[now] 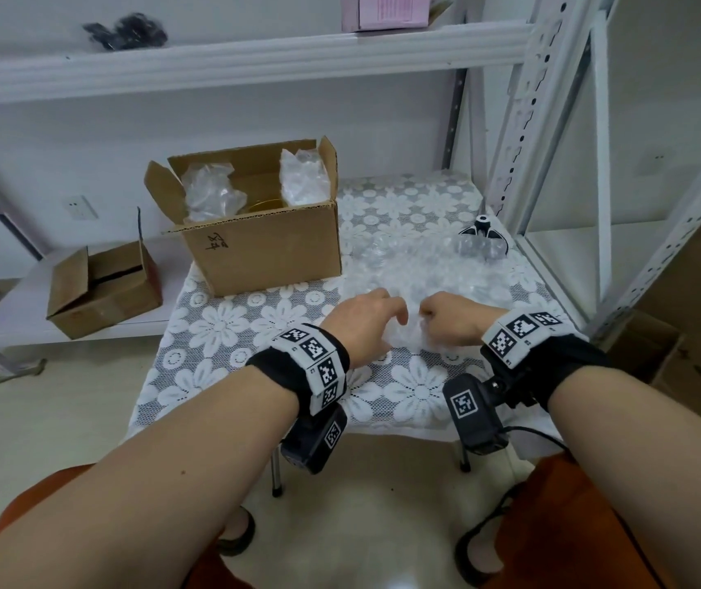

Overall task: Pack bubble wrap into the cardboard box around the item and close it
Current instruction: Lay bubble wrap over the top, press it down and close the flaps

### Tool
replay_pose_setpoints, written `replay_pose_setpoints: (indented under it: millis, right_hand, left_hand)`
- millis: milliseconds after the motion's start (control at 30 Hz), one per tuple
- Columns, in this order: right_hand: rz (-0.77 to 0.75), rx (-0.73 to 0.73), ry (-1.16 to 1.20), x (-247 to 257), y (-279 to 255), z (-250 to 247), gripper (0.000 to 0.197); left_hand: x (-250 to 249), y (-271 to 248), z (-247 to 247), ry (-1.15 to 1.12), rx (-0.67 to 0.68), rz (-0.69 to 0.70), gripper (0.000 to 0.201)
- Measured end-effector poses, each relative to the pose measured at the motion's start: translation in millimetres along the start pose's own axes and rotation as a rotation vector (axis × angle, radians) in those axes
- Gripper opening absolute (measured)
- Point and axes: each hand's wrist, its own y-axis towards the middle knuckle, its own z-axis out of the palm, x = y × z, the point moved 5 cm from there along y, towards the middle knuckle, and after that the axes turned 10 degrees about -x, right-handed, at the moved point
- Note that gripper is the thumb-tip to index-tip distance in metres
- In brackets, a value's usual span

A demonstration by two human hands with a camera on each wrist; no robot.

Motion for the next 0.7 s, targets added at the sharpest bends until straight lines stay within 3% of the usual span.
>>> replay_pose_setpoints:
  millis: [167, 300, 367, 500, 633, 700]
  right_hand:
    - [0.011, -0.044, -0.036, -3.9, 0.0, 0.6, 0.031]
    - [-0.094, -0.335, -0.379, 4.1, -7.9, -13.1, 0.039]
    - [-0.196, -0.439, -0.419, 11.0, -11.3, -20.3, 0.038]
    - [-0.320, -0.397, -0.338, 20.1, -17.2, -17.6, 0.023]
    - [-0.318, -0.282, -0.294, 16.8, -18.2, -6.9, 0.036]
    - [-0.324, -0.279, -0.288, 14.7, -17.3, -4.1, 0.032]
  left_hand:
    - [1.9, -0.7, 6.7, 0.007, -0.002, -0.035, 0.043]
    - [4.0, 2.4, 9.6, 0.019, -0.020, -0.049, 0.046]
    - [5.3, 5.0, 10.0, 0.039, -0.033, -0.055, 0.043]
    - [8.4, 9.1, 9.1, 0.054, -0.032, -0.113, 0.039]
    - [11.1, 9.4, 7.7, 0.043, -0.026, -0.169, 0.038]
    - [13.4, 8.5, 8.2, 0.034, -0.031, -0.190, 0.037]
